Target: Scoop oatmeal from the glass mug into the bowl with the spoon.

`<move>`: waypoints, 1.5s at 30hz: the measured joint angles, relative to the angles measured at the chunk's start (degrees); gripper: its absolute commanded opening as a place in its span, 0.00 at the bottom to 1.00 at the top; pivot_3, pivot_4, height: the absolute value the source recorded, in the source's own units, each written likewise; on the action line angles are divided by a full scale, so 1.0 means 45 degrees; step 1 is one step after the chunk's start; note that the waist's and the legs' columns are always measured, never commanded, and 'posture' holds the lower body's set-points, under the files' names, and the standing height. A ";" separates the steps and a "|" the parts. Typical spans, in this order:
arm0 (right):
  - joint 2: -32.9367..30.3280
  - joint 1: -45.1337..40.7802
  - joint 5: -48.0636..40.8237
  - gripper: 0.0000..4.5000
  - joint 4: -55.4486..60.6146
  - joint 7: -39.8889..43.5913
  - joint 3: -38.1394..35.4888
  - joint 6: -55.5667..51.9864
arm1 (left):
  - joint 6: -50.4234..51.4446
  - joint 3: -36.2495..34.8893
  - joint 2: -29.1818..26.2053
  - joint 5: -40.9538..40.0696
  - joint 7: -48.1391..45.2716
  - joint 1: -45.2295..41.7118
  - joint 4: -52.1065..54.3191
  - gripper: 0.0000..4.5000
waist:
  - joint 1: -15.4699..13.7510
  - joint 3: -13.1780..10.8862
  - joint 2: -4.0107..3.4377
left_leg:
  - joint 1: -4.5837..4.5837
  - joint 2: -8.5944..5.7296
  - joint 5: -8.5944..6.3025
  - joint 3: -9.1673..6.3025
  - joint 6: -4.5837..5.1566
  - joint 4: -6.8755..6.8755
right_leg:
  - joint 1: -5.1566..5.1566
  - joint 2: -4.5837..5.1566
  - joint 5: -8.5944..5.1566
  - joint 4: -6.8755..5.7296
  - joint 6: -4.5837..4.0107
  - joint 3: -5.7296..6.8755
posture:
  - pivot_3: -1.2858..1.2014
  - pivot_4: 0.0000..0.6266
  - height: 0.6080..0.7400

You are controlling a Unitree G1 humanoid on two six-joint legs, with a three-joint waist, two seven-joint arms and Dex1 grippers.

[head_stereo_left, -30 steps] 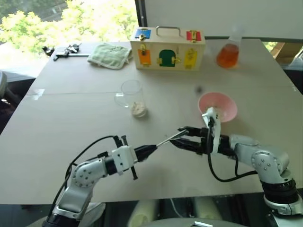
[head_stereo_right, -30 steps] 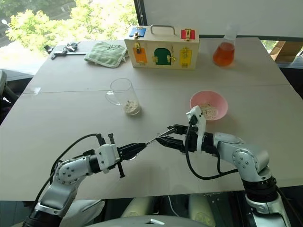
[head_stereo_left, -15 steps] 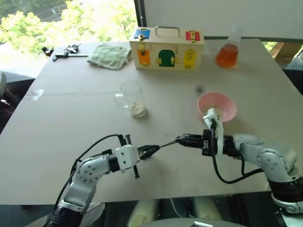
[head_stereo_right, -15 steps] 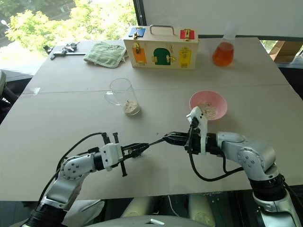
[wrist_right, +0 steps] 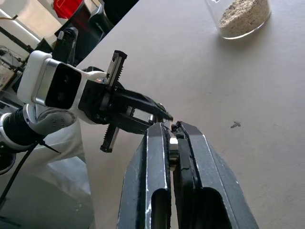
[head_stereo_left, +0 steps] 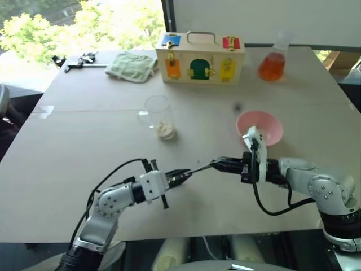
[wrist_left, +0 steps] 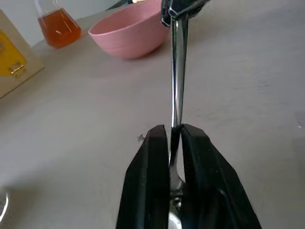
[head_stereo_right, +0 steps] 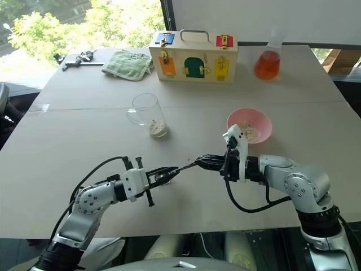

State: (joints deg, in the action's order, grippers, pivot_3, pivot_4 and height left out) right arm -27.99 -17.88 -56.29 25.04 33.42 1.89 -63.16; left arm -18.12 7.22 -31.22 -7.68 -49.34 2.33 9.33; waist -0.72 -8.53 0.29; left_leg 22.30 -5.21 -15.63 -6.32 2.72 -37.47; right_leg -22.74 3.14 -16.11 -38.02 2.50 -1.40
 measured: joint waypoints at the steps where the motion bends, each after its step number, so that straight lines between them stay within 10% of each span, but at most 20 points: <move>1: 0.0019 0.0010 -0.0114 0.00 -0.0026 -0.0070 -0.0067 -0.0110 | -0.0003 -0.0015 0.0021 0.0015 0.0173 -0.0071 0.0016 0.51 | 0.0006 0.0000 0.0000 | 0.0000 0.0000 0.0000 0.0000 0.0000 0.0000 | 0.0001 0.0000 0.0000 -0.0001 0.0000 -0.0002 | 0.52 0.24 1.00; 6: -0.0225 0.0139 -0.1275 0.00 -0.0228 -0.0675 -0.1303 -0.0761 | 0.1402 -0.1219 -0.0005 -0.0705 0.1188 -0.0466 0.1206 0.99 | -0.0004 0.0000 0.0001 | 0.0020 0.0001 0.0000 -0.0005 0.0000 -0.0012 | -0.0008 -0.0001 0.0001 -0.0005 0.0000 0.0007 | 0.52 0.24 1.00; 16: -0.0405 0.1035 -0.4192 0.00 -0.0849 -0.3185 -0.3684 -0.1465 | 0.6235 -0.5246 0.0437 -0.3056 0.5796 -0.2239 0.4607 0.99 | 0.0038 0.0004 0.0003 | 0.0022 0.0001 0.0003 0.0004 -0.0001 -0.0035 | -0.0007 -0.0011 0.0001 -0.0019 0.0002 -0.0003 | 0.52 0.24 1.00; 23: -0.0442 0.0985 -0.5695 0.00 -0.1934 -0.5882 -0.4152 -0.1277 | 0.5795 -0.7068 0.0016 -0.1074 0.7018 -0.0847 0.2990 0.99 | 0.0066 0.0005 0.0001 | -0.0003 0.0000 0.0006 0.0031 -0.0007 -0.0042 | -0.0002 -0.0014 0.0000 -0.0049 0.0001 -0.0028 | 0.52 0.24 1.00; 45: -0.2734 -0.1772 -1.2111 0.00 -0.3939 -1.2452 -0.3131 0.0565 | 0.0978 -0.3891 -0.0737 0.1923 0.5419 -0.3022 -0.3238 0.99 | 0.0235 0.0009 0.0009 | 0.0049 0.0004 0.0006 0.0020 0.0002 -0.0052 | -0.0018 -0.0001 0.0002 -0.0037 0.0001 -0.0004 | 0.52 0.24 1.00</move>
State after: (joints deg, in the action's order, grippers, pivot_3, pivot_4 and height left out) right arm -40.30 -25.85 -110.79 7.31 -22.61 -12.20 -60.62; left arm -13.72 -10.29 -34.53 0.97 -24.96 -11.27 -5.24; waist 0.34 -8.49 0.33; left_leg 22.52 -5.19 -15.61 -6.23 2.73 -37.70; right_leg -22.82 3.13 -16.10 -38.19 2.51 -1.42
